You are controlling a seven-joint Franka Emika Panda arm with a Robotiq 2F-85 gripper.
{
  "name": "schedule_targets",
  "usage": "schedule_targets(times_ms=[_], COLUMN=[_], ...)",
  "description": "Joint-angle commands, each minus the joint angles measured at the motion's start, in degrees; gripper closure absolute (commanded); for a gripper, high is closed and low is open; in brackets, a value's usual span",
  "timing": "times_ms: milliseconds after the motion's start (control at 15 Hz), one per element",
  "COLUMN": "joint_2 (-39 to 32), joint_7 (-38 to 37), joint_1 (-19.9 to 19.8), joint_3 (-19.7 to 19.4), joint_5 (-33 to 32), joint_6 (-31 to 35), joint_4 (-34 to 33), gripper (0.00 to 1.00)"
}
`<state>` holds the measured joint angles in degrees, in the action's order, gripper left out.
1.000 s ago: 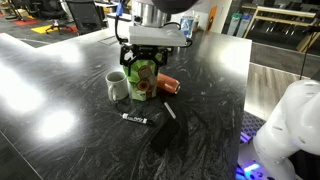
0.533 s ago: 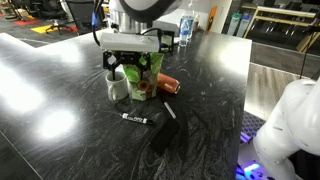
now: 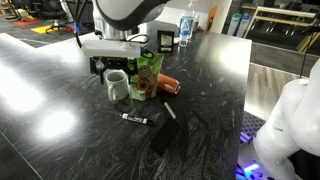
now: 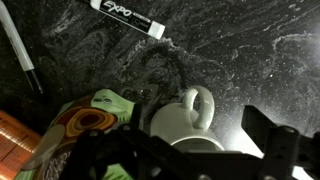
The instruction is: Move the white mug to the right
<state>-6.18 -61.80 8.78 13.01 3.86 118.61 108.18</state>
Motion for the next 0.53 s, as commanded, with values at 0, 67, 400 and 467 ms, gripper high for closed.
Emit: schedule_targets(times_ms=[0,67,400,467], joint_2=[-4.45,-5.34,-9.37,-10.06], joint_7=[-0.67,-0.73,-0.64,-0.88], joint_1=[1.88,2.22,3.75,4.08], joint_3=[-1.62,-1.87,-2.91,-3.11], joint_5=[-0.57,-0.67,-0.67,-0.76], joint_6=[-0.12,-0.25,-1.65,-2.36], joint_4=[-4.37,-5.2,-9.15,-10.03], gripper=[0.0,0.0,0.0,0.0])
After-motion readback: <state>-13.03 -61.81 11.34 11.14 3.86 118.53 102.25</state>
